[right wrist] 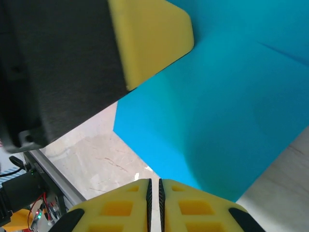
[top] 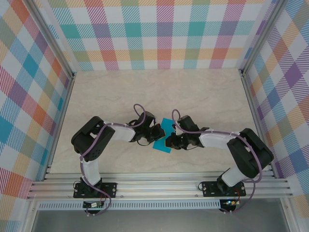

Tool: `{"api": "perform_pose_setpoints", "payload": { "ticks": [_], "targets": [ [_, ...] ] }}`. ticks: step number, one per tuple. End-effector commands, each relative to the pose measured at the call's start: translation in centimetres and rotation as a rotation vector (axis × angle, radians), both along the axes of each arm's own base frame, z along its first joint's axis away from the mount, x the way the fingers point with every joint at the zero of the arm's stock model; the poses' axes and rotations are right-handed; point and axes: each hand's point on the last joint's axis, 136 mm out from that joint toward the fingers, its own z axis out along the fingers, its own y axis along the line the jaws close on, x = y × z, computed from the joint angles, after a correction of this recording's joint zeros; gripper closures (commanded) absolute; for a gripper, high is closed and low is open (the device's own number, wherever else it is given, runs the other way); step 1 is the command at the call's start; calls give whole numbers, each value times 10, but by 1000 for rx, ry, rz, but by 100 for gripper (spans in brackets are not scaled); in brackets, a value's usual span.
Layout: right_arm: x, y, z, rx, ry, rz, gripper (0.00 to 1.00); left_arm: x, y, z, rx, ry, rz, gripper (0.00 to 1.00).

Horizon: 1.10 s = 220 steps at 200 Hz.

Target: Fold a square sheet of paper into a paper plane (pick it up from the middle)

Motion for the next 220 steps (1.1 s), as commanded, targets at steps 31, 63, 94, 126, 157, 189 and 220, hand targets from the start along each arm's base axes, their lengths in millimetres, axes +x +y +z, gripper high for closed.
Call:
{"api": "perform_pose_setpoints", "payload": {
  "ticks": [31, 63, 94, 126, 157, 189, 220],
  "targets": [
    [-12, -19, -37, -116, 87, -8, 91, -13, 11, -21, 67, 52, -20, 100],
    [-22, -27, -49, -148, 120, -7, 92, -11, 9, -6, 61, 23, -42, 95],
    [-21, -29, -49, -167, 114, -5, 92, -11, 7, 12, 47, -9, -58, 88],
    [-20, -30, -50, -181, 121, -2, 92, -14, -1, 22, 20, -22, -100, 86],
    [-22, -31, -55, -194, 138, 4, 92, -17, -12, 19, -8, -22, -137, 86],
    [-25, -34, -59, -212, 150, 9, 92, -13, -8, 4, 40, -7, -124, 89],
    [-27, -38, -58, -229, 149, 11, 93, -9, 10, -11, 125, 1, -74, 92]
  ]
}}
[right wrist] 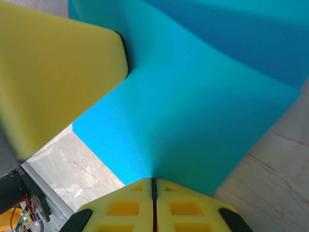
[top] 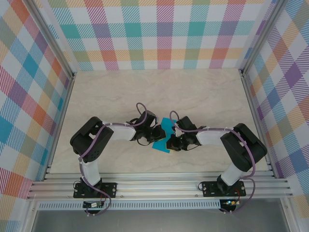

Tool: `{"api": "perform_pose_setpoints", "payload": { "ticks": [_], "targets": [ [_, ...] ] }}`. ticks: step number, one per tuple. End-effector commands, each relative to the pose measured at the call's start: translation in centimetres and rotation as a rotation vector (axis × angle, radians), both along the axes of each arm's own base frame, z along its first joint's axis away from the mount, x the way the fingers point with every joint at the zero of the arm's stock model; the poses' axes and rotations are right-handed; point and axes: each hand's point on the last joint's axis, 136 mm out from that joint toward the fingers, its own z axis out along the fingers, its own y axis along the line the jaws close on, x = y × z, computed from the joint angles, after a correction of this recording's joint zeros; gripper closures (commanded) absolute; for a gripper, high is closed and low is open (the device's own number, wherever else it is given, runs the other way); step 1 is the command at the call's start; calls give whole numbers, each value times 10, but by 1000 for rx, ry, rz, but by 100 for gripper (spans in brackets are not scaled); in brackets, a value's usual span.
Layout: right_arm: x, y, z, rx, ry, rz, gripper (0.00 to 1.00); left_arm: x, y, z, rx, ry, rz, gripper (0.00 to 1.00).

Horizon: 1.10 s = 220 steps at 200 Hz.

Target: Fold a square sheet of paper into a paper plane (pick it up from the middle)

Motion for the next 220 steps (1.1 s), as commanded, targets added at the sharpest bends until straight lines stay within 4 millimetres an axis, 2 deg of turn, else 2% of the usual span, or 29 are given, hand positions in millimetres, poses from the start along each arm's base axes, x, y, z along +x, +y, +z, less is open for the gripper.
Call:
{"api": "perform_pose_setpoints", "payload": {
  "ticks": [1, 56, 155, 220],
  "targets": [
    [-23, -31, -34, -172, 84, -4, 93, 3, 12, -15, 77, 4, 16, 92],
    [-23, -34, -28, -181, 66, 9, 93, 13, 27, -31, 93, 7, 39, 93],
    [-25, -35, -30, -187, 71, 27, 93, 38, 44, -24, 94, -25, 46, 93],
    [-25, -35, -29, -187, 70, 37, 93, 47, 53, -29, 102, -26, 60, 93]
  ]
}}
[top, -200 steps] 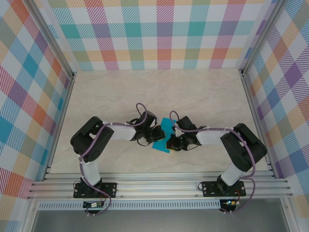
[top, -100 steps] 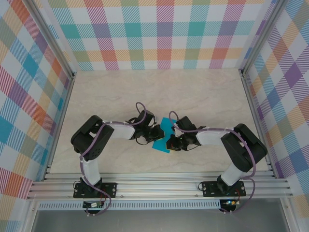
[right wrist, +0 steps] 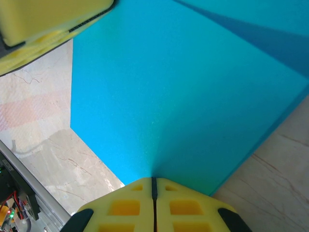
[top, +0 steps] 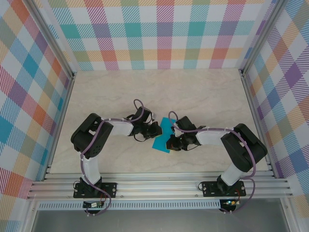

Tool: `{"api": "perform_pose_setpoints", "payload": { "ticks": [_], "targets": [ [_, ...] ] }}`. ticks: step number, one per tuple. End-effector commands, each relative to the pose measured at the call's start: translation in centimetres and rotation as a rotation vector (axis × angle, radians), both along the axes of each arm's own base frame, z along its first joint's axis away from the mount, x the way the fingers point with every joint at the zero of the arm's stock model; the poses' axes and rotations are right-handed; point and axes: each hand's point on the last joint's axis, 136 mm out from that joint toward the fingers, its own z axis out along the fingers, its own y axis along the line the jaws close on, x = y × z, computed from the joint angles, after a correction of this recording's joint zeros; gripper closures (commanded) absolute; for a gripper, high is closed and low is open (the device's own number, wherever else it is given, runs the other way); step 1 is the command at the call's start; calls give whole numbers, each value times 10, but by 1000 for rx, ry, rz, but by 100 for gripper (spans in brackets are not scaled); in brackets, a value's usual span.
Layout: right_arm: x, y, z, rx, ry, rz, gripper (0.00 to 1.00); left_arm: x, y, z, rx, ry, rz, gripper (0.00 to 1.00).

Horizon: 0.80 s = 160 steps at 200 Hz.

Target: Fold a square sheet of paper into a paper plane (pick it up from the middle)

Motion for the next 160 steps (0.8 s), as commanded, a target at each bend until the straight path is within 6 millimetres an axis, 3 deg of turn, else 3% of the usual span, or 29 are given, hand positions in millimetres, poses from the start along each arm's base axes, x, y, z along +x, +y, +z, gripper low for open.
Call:
{"api": "perform_pose_setpoints", "payload": {
  "ticks": [1, 82, 128, 160],
  "targets": [
    [-27, -32, -30, -167, 102, 1, 93, 21, 31, -24, 115, -14, 91, 93],
    [-24, -29, -28, -158, 94, 11, 92, 37, 39, -10, 114, -34, 75, 93],
    [-19, -24, -24, -148, 88, 8, 92, 39, 36, 35, 56, -101, 76, 92],
    [-16, -22, -21, -140, 83, 8, 92, 22, 27, 58, -7, -117, 37, 91]
  ]
}}
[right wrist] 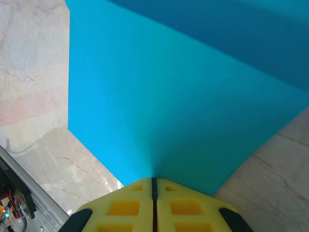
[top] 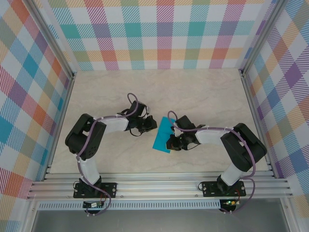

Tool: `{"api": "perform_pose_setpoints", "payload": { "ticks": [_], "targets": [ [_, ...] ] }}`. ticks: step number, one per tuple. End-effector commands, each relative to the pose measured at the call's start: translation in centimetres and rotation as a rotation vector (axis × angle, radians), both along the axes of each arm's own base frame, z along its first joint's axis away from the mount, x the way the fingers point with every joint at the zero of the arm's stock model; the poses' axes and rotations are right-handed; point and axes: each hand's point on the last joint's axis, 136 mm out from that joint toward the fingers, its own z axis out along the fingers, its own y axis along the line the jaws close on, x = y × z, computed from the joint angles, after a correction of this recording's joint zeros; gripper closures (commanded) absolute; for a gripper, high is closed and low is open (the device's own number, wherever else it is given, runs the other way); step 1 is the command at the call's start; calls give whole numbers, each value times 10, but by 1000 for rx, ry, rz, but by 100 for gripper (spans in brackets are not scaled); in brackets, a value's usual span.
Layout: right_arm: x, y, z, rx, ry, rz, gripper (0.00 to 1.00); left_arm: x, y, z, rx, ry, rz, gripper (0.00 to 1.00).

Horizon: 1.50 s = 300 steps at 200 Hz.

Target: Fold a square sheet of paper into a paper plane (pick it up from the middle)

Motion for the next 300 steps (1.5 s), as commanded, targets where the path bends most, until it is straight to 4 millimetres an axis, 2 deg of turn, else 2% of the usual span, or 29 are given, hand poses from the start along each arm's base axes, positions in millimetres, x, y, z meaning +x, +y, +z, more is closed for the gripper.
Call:
{"api": "perform_pose_setpoints", "payload": {
  "ticks": [1, 43, 82, 122, 149, 175, 193, 205, 224, 260, 300],
  "targets": [
    [-16, -20, -22, -117, 74, -5, 92, -7, -2, 29, -51, -41, -24, 91],
    [-14, -20, -22, -117, 71, -17, 91, -36, -30, 17, -78, 2, -136, 91],
    [-13, -18, -22, -113, 73, -16, 91, -47, -45, -1, -99, 52, -186, 91],
    [-11, -17, -17, -104, 64, -22, 90, -49, -36, -27, -26, 85, -173, 91],
    [-5, -8, -5, -66, 49, -15, 89, -51, -23, -47, 60, 109, -144, 93],
    [5, 3, 17, -11, 9, -15, 88, -55, -20, -51, 64, 118, -145, 93],
    [9, 18, 35, 74, -9, 18, 88, -56, -20, -52, 63, 121, -147, 93],
    [13, 23, 39, 88, -11, 18, 88, -57, -20, -51, 64, 121, -151, 93],
    [20, 26, 34, 81, -13, 9, 88, -56, -21, -50, 61, 120, -151, 93],
    [28, 30, 14, 53, 22, -11, 88, -55, -22, -49, 56, 120, -153, 94],
    [11, 16, -13, -3, 76, -13, 88, -55, -20, -52, 68, 126, -137, 94]
  ]
}}
